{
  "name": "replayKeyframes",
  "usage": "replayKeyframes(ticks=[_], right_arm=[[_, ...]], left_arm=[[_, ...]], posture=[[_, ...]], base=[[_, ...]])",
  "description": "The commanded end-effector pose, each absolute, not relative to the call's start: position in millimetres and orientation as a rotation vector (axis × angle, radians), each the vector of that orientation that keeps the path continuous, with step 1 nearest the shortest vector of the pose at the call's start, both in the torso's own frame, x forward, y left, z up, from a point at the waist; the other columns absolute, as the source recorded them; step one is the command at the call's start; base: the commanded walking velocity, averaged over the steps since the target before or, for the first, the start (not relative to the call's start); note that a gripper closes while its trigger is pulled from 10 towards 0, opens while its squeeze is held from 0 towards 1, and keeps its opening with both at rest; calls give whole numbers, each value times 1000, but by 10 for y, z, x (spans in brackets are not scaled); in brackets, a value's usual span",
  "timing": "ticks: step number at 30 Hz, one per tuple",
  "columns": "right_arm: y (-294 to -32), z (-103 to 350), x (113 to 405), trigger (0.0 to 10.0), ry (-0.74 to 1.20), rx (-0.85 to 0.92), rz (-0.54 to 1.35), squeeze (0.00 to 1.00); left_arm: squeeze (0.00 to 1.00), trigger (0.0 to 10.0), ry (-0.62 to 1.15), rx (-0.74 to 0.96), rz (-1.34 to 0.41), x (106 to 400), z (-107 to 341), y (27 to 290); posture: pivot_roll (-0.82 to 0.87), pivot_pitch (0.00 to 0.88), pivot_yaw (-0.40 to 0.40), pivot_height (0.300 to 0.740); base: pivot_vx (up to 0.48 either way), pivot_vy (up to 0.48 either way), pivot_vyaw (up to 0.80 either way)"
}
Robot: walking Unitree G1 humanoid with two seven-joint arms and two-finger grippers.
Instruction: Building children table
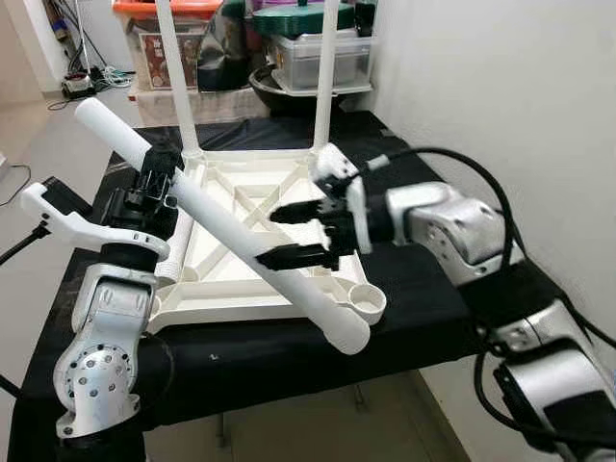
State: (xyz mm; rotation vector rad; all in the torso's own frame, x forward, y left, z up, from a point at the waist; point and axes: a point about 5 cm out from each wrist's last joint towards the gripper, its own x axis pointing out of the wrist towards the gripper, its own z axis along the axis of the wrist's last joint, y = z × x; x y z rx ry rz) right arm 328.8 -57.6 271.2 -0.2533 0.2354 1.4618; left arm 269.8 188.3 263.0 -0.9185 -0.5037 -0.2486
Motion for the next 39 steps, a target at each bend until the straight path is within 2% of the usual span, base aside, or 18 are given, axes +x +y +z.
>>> replayKeyframes(ticks=[1,4,9,14,22,23,24,25,39], right_arm=[[-528,2658,3252,10000,274,-262,1488,0],[-364,2536,3067,10000,343,-290,1601,0],[-314,2406,2977,10000,387,-317,1663,0],[-246,2035,3064,10000,507,-351,1553,0],[-81,1846,3210,10000,583,-301,1341,0],[-71,1837,3234,7961,591,-277,1314,0],[-71,1837,3234,7961,591,-277,1314,0],[-65,1830,3263,0,595,-247,1285,0],[-46,1997,3181,0,564,-73,1355,0]], left_arm=[[0,0,-507,-894,-259,2687,2635,1867],[0,0,-494,-871,-279,2698,2627,1792],[0,0,-484,-859,-289,2704,2610,1752],[0,0,-485,-862,-304,2723,2627,1694],[0,0,-492,-849,-312,2736,2642,1647],[0,0,-494,-848,-309,2736,2641,1645],[0,0,-494,-848,-309,2736,2641,1645],[0,0,-498,-849,-303,2735,2638,1647],[0,0,-434,-846,-243,2801,2474,1705]], posture=[[7,0,-19,740],[23,0,-30,740],[21,0,-37,740],[28,0,-42,740],[28,0,-53,740],[29,0,-55,740],[29,0,-55,740],[32,0,-59,740],[19,0,-58,740]], base=[[0,0,0],[0,0,0],[0,0,0],[0,0,0],[0,0,0],[0,0,0],[0,0,0],[0,0,0],[0,0,0]])
